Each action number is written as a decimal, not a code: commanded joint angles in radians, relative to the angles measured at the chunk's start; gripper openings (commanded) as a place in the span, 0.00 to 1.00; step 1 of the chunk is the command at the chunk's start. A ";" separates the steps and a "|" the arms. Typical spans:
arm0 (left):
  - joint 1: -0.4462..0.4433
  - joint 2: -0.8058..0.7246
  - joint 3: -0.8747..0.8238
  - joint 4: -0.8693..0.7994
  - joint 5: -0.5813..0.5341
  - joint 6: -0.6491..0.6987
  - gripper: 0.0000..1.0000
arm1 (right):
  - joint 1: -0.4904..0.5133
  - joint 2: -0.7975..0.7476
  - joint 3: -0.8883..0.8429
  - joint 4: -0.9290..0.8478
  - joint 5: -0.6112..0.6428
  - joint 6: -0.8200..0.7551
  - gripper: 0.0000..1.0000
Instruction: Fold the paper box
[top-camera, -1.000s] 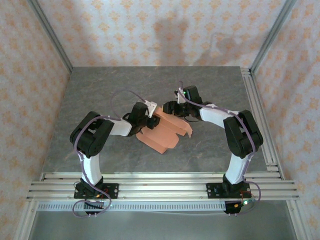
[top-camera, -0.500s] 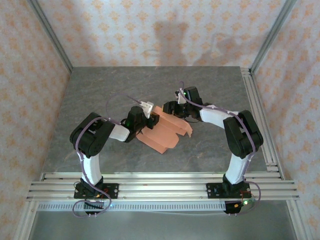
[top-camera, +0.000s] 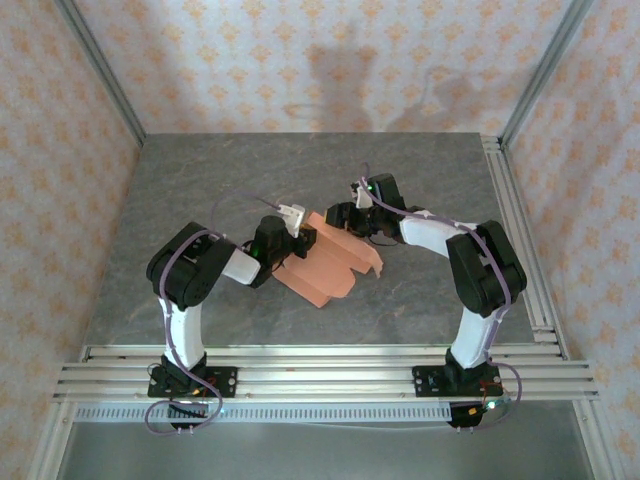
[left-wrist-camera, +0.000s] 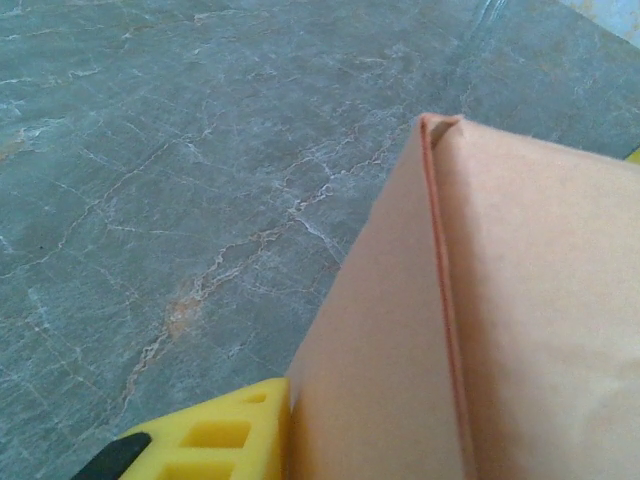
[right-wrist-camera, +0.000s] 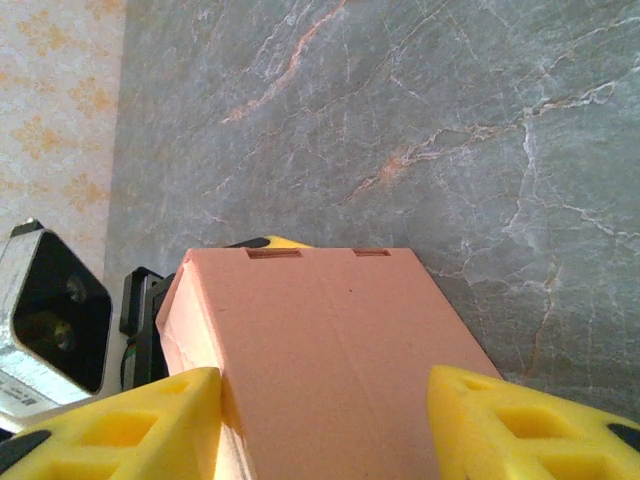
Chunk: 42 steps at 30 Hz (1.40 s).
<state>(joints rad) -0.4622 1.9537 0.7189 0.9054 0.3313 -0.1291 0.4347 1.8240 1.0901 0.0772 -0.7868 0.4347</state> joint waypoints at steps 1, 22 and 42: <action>0.001 0.021 0.027 0.011 0.011 -0.020 0.20 | -0.003 0.004 -0.029 -0.046 0.011 0.001 0.55; 0.005 -0.092 0.053 -0.154 0.166 0.039 0.00 | -0.065 -0.218 -0.075 -0.008 0.113 0.019 0.63; 0.005 -0.161 0.103 -0.114 0.332 -0.130 0.00 | -0.037 -0.138 -0.072 -0.079 -0.162 -0.133 0.43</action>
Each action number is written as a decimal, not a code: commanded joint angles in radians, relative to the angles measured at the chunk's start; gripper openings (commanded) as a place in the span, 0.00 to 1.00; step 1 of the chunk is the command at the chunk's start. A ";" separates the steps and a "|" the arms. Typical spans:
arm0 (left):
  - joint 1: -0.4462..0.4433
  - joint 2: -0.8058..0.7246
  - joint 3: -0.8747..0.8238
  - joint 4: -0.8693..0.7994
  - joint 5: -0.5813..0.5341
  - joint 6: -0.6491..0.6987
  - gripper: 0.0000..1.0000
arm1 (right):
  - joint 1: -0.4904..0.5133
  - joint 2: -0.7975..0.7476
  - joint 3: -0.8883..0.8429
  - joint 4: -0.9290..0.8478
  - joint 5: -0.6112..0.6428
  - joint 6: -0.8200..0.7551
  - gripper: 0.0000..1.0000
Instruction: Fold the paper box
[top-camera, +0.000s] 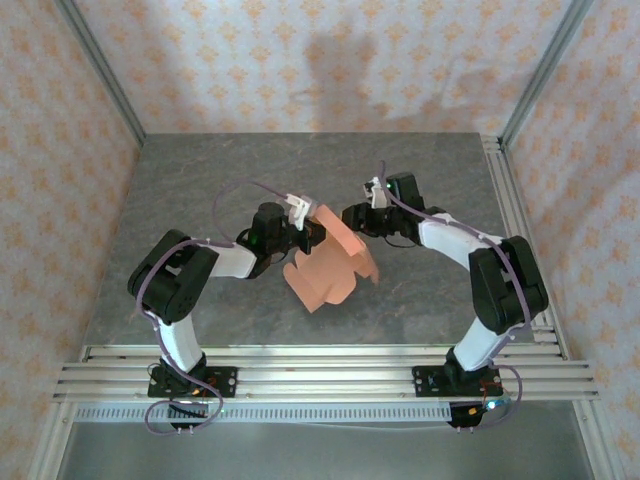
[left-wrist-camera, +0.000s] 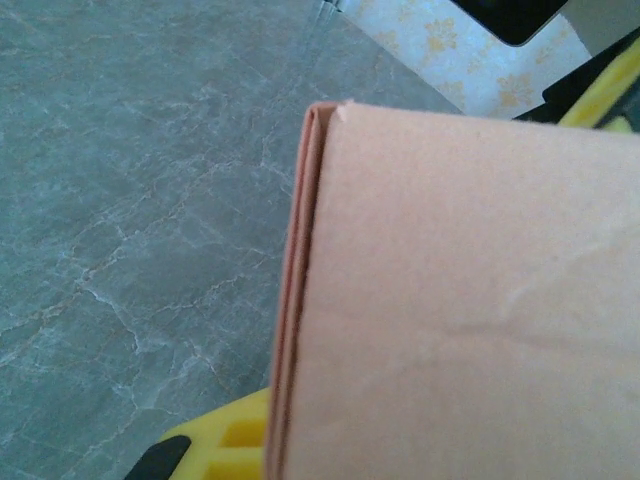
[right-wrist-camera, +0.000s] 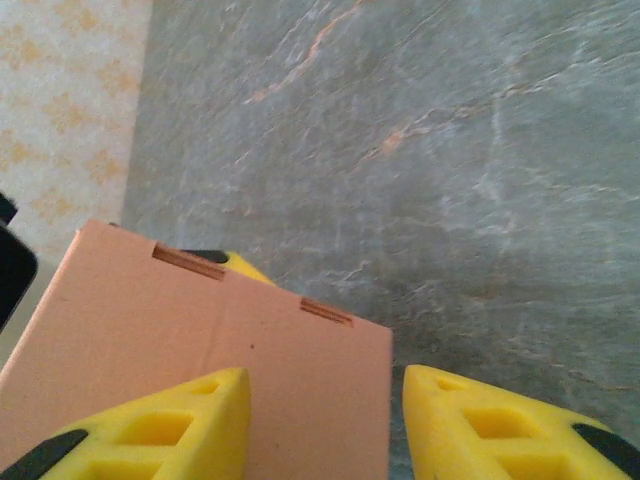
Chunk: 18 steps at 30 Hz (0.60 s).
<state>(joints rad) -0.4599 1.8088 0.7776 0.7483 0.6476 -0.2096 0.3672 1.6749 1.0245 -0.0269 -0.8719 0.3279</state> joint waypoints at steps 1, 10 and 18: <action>0.003 -0.016 0.046 0.045 0.012 -0.055 0.00 | 0.035 0.014 -0.009 0.035 -0.085 -0.022 0.43; 0.003 -0.013 0.049 0.075 -0.032 -0.103 0.00 | 0.069 0.045 -0.028 0.128 -0.114 0.053 0.41; 0.003 0.008 0.057 0.086 -0.043 -0.132 0.09 | 0.073 0.039 -0.042 0.158 -0.100 0.077 0.41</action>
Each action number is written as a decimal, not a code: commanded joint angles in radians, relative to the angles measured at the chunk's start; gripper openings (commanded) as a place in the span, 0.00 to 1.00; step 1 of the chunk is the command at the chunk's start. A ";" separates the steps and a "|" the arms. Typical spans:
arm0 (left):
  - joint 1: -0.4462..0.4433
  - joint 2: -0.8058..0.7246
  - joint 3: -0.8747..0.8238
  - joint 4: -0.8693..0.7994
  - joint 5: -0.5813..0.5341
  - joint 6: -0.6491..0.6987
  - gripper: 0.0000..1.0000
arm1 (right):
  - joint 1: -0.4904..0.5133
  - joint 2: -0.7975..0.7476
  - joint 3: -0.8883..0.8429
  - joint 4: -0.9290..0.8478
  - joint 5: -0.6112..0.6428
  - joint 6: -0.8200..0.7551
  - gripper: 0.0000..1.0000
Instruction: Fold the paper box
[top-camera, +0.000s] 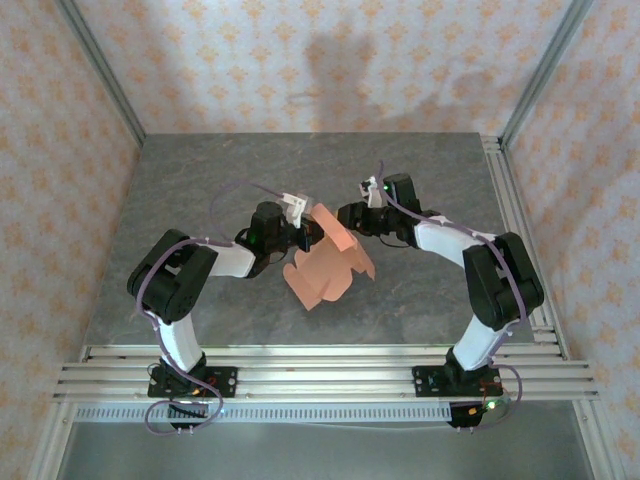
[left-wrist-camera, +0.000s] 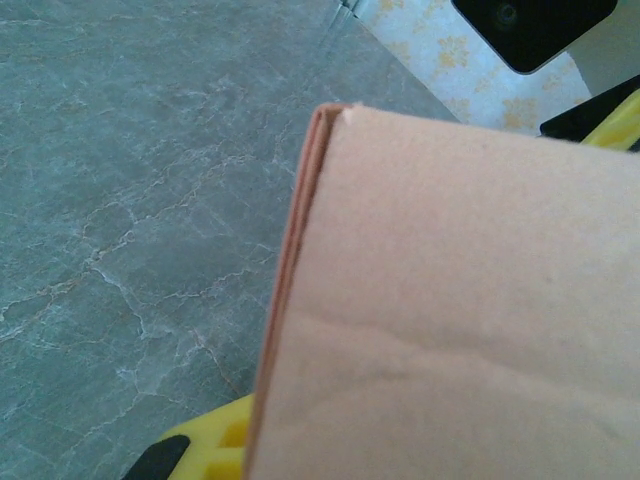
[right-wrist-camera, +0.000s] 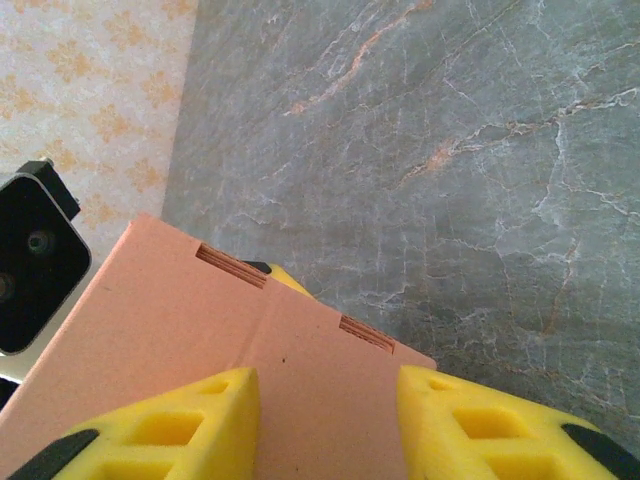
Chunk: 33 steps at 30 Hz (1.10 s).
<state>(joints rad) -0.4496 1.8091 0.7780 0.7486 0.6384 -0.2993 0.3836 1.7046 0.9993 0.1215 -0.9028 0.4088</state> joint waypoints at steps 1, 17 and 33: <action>-0.007 0.007 0.055 0.087 -0.035 -0.043 0.09 | 0.057 0.009 -0.012 0.007 -0.067 -0.005 0.41; -0.002 0.012 0.060 0.093 -0.062 -0.078 0.06 | 0.083 -0.022 -0.018 -0.030 -0.060 -0.052 0.41; 0.039 0.013 0.019 0.173 -0.152 -0.278 0.00 | -0.130 -0.296 -0.195 0.089 0.287 0.092 0.61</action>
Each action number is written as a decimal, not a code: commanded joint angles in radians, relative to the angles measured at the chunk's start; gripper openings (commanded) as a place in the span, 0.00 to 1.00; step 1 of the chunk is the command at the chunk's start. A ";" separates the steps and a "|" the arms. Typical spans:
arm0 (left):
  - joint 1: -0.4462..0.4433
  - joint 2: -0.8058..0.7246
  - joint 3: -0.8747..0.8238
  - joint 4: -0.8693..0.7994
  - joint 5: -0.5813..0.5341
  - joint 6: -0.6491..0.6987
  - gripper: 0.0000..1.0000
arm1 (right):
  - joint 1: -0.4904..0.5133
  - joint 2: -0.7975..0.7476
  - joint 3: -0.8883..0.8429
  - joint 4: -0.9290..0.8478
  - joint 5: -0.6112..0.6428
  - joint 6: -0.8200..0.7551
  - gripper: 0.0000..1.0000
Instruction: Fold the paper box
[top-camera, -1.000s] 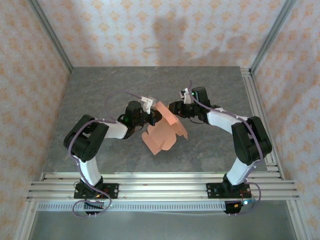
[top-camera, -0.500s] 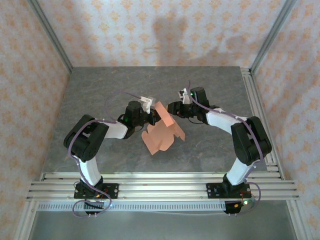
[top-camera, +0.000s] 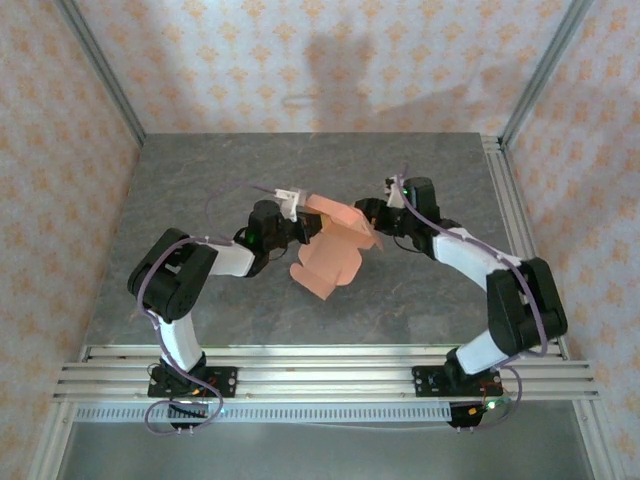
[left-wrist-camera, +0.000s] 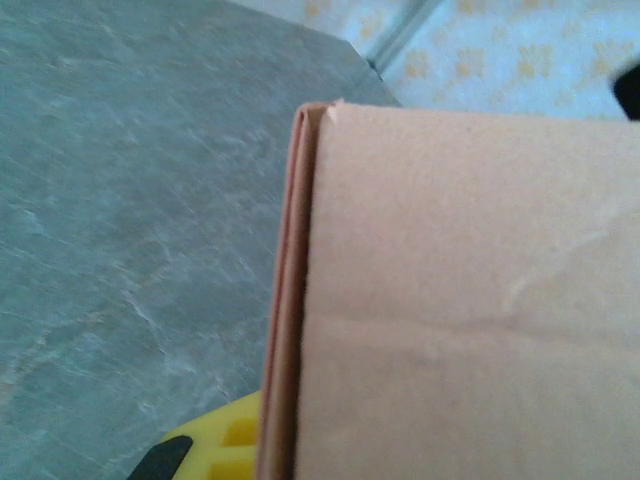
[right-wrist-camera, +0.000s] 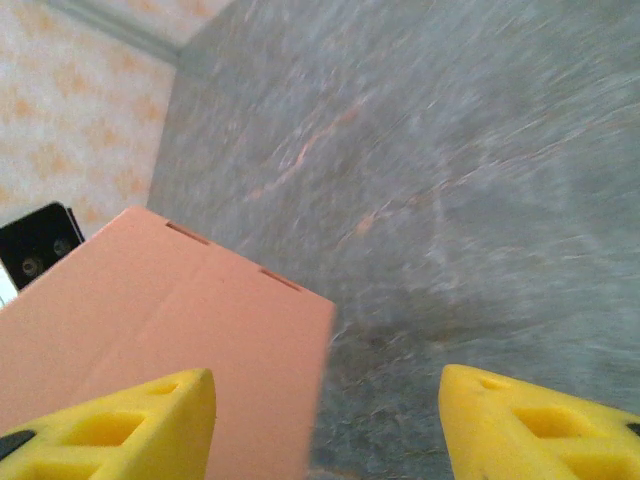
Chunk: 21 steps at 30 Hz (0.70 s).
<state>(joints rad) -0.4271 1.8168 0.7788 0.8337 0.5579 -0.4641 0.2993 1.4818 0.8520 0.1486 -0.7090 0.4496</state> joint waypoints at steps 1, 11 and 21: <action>0.018 0.007 0.018 0.097 -0.084 -0.143 0.00 | -0.064 -0.098 -0.070 0.078 0.111 0.067 0.61; 0.046 0.033 0.039 0.184 -0.150 -0.458 0.00 | -0.148 -0.261 -0.267 0.310 0.017 0.200 0.58; 0.042 0.069 0.075 0.231 -0.103 -0.507 0.00 | -0.020 -0.124 -0.244 0.783 -0.077 0.498 0.57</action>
<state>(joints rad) -0.3843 1.8751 0.8326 0.9890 0.4374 -0.9443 0.2646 1.3224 0.5766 0.7071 -0.7429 0.8330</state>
